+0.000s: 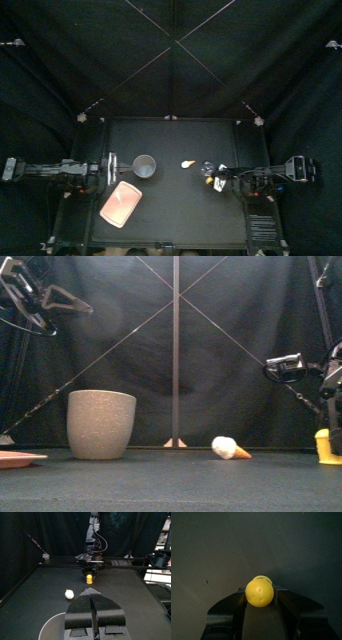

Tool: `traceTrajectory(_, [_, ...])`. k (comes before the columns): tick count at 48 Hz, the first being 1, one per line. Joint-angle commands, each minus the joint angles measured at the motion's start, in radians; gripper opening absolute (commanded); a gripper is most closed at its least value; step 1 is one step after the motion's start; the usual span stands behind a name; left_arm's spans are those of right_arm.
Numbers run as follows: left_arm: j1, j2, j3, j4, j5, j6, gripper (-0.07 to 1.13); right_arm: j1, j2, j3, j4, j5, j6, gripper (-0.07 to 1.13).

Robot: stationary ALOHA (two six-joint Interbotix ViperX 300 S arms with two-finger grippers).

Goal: Pick the yellow can then place it on the pink plate
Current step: Place yellow can on the pink plate

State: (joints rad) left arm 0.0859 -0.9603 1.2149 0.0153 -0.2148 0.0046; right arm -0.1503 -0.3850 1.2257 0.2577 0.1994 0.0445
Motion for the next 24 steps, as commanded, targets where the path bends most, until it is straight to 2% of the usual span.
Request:
traceTrajectory(1, [0.002,0.002,-0.009,0.002,-0.006,0.0,0.01,0.005,0.009,-0.014,0.002,-0.011,0.0,0.74])
traceTrajectory(24, [0.008,0.002,0.005,0.0,-0.006,0.0,0.01,0.017,0.005,-0.037,-0.002,-0.02,0.0,0.72])
